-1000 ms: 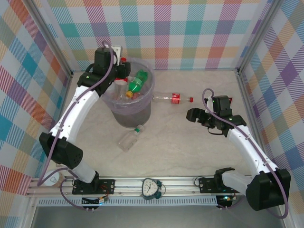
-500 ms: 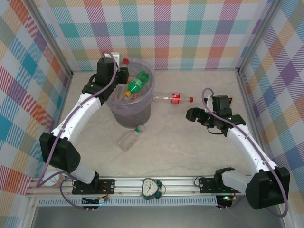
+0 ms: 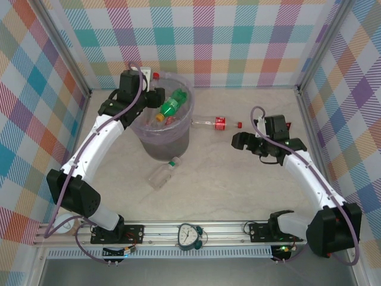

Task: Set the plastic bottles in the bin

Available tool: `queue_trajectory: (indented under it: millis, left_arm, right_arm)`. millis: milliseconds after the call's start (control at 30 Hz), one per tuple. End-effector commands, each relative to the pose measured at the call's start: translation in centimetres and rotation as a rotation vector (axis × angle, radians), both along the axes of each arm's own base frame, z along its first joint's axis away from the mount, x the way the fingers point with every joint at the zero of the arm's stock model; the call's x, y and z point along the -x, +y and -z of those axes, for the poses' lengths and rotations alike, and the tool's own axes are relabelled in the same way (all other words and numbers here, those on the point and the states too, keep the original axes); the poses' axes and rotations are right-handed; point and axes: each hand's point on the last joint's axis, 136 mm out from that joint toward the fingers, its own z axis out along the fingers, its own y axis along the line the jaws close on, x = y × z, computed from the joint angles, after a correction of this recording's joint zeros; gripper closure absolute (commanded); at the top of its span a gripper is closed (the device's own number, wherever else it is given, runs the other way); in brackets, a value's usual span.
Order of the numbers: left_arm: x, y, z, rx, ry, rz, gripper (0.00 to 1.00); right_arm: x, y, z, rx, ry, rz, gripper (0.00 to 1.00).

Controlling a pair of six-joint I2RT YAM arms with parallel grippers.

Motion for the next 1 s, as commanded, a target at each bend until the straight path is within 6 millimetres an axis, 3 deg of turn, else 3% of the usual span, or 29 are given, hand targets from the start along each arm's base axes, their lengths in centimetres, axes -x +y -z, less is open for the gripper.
queue_trajectory:
  millis: [0, 100, 167, 267, 367, 500, 600, 700, 833, 967]
  left_arm:
    - [2.3, 0.2, -3.7, -0.014, -0.043, 0.045, 0.21]
    - [4.3, 2.0, -6.2, -0.043, -0.086, 0.002, 0.14]
    - [6.1, 3.3, -7.3, -0.045, -0.119, -0.031, 0.12]
    - [9.5, 5.4, -7.0, -0.033, -0.087, -0.095, 0.12]
    - [13.1, 6.2, -3.5, 0.029, 0.025, -0.122, 0.14]
    - [17.0, 5.6, 2.2, 0.177, 0.155, -0.121, 0.15]
    - [19.4, 5.7, 5.2, 0.248, 0.215, -0.141, 0.17]
    - [21.7, 6.4, 7.5, 0.272, 0.263, -0.180, 0.19]
    - [23.5, 6.8, 8.1, 0.295, 0.268, -0.186, 0.21]
    - [24.0, 7.3, 7.1, 0.289, 0.249, -0.197, 0.21]
  right_arm:
    - [-1.3, 0.6, -0.8, 0.080, -0.046, -0.157, 0.01]
    - [-2.5, 1.7, -0.4, 0.086, -0.051, -0.284, 0.01]
    - [-4.5, 2.5, -0.5, 0.088, -0.102, -0.323, 0.01]
    - [-7.6, 2.7, -0.9, 0.183, -0.191, -0.392, 0.01]
    - [-10.4, 2.5, 0.0, 0.305, -0.246, -0.491, 0.01]
    - [-13.3, 2.6, 3.1, 0.410, -0.225, -0.645, 0.01]
    - [-15.4, 2.7, 5.1, 0.452, -0.203, -0.707, 0.01]
    - [-17.2, 3.7, 6.0, 0.427, -0.238, -0.739, 0.01]
    - [-18.2, 4.8, 7.4, 0.396, -0.235, -0.793, 0.01]
    - [-18.1, 5.1, 9.5, 0.385, -0.182, -0.844, 0.01]
